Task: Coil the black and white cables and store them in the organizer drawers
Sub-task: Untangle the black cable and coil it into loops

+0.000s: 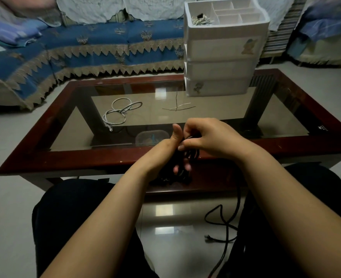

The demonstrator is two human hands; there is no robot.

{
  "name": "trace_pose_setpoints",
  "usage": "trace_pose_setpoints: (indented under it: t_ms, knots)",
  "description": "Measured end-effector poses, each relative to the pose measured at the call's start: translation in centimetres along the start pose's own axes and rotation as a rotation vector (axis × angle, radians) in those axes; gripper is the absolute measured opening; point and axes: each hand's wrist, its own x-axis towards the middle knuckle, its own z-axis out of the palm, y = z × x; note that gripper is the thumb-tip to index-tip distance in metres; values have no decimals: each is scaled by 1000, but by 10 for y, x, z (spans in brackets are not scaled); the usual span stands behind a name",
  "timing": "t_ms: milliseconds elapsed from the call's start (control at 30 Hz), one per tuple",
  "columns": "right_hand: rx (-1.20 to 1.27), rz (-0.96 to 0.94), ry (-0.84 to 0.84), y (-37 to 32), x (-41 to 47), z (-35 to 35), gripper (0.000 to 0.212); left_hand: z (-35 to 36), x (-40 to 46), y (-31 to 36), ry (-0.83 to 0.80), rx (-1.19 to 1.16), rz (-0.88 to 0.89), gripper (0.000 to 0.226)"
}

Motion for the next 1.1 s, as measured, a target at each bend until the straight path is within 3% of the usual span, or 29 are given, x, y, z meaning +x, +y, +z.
trace_pose_setpoints:
  t_ms: [167, 300, 433, 567, 800, 967, 1100]
  knots:
    - [186, 98, -9, 22, 6, -4, 21, -8, -2, -6, -113, -149, 91, 73]
    - [480, 201, -96, 47, 4, -9, 27, -8, -8, 1, -175, -199, 109, 28]
    - [909, 278, -65, 58, -4, 13, 24, -1, -9, 7, -161, -323, 112, 37]
    - [1104, 324, 102, 46, -5, 44, 24, 2, -5, 10, 19, -625, 134, 38]
    - [974, 354, 205, 33, -1, 73, 24, 2, 2, 7, 227, -1114, 100, 32]
    - [483, 333, 241, 37, -10, 90, 21, -25, 6, 10, 429, -1489, 154, 37]
    - [368, 297, 150, 20, -15, 85, 28, -26, 8, 2, 640, -1372, 152, 34]
